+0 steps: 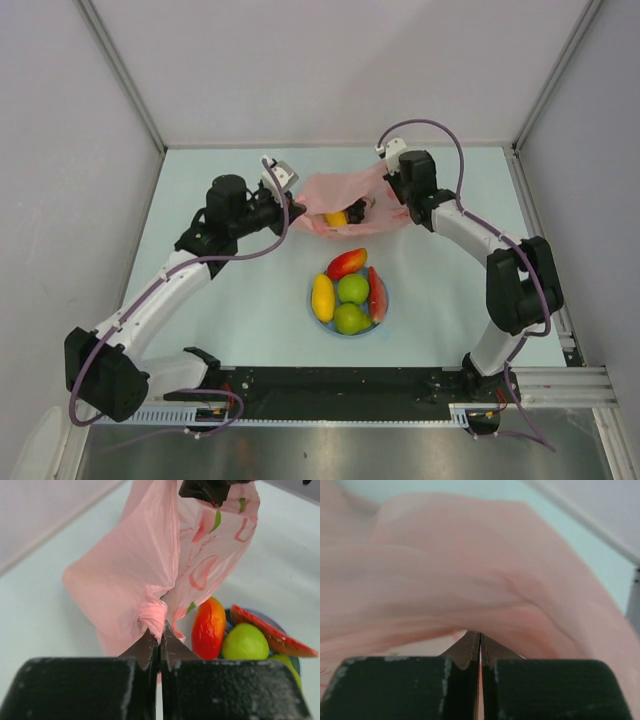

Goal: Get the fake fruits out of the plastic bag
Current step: Adjust the plastic bag at the center of the board, then take out the fake fruit from the plastic bag.

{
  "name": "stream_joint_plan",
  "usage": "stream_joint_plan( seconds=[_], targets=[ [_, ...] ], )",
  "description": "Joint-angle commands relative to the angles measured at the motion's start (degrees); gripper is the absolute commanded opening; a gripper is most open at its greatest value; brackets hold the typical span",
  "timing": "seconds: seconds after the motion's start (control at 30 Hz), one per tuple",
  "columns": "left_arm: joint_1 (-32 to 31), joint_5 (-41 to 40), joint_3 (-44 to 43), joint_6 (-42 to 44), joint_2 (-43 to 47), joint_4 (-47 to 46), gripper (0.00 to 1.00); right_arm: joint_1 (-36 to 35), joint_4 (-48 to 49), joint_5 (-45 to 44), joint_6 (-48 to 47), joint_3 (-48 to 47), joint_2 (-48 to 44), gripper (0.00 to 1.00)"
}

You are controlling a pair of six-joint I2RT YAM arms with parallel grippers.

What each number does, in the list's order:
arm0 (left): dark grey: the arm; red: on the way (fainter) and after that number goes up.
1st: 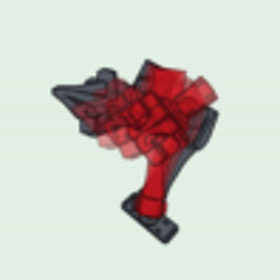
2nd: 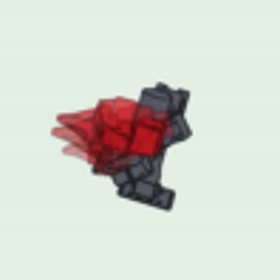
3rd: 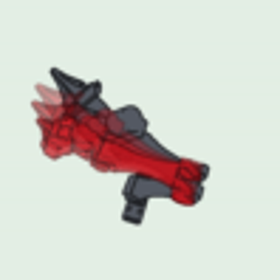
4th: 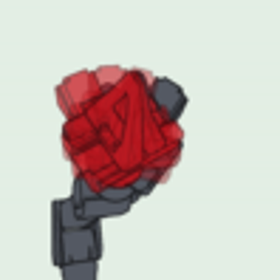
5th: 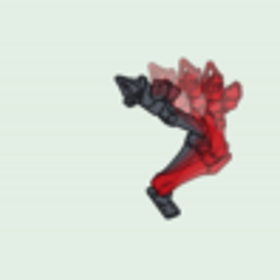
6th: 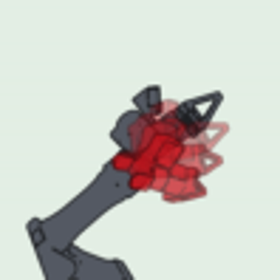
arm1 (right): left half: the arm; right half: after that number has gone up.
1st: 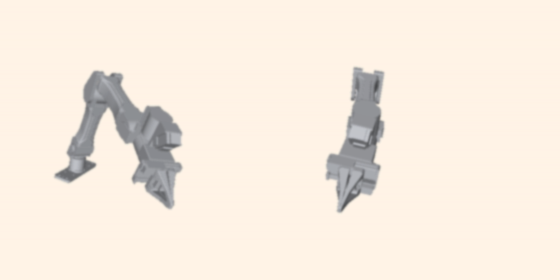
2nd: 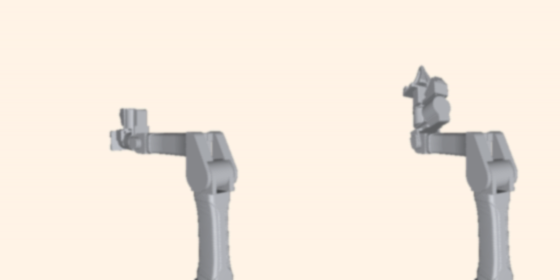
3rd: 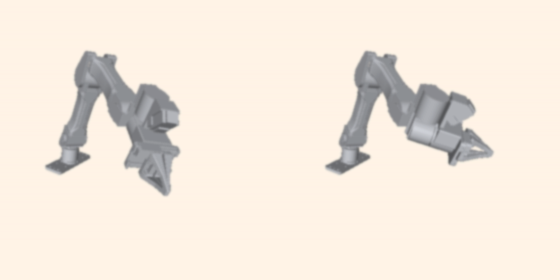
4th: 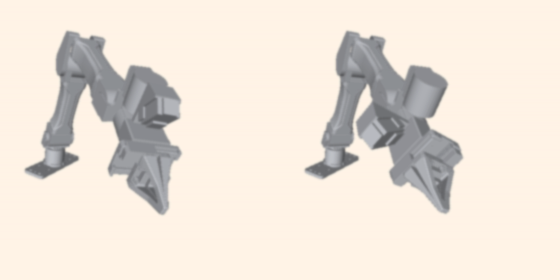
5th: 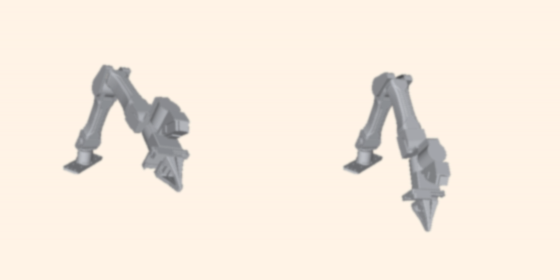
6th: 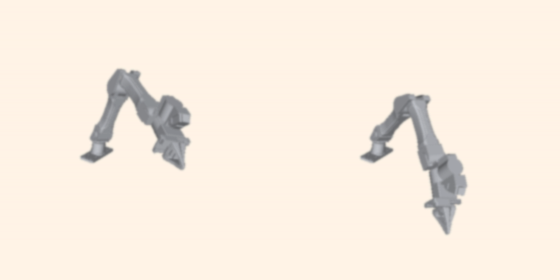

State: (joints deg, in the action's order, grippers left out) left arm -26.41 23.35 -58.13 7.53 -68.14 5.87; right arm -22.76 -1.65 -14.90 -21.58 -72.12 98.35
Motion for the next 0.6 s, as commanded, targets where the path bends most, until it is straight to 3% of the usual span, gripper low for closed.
stream_joint_plan(
  seconds=[0.0,0.23,0.33,0.57],
  targets=[
    [-0.4,1.6,0.8,-1.1,3.2,0.5,0.0,-2.8,-7.9,11.5,4.2,0.2,-3.9,0.02],
    [-0.4,-2.8,2.0,-5.6,2.7,-0.8,0.0,-10.5,-4.3,11.7,7.1,-0.9,0.3,0.05],
    [-0.4,-4.1,3.0,-5.9,3.8,-0.3,0.0,-11.7,-4.8,12.3,10.7,-3.4,3.9,0.3],
    [-0.7,-10.8,4.5,-4.9,5.6,5.4,0.0,-14.4,-5.1,13.8,13.8,-8.1,11.2,0.4]
  ],
)
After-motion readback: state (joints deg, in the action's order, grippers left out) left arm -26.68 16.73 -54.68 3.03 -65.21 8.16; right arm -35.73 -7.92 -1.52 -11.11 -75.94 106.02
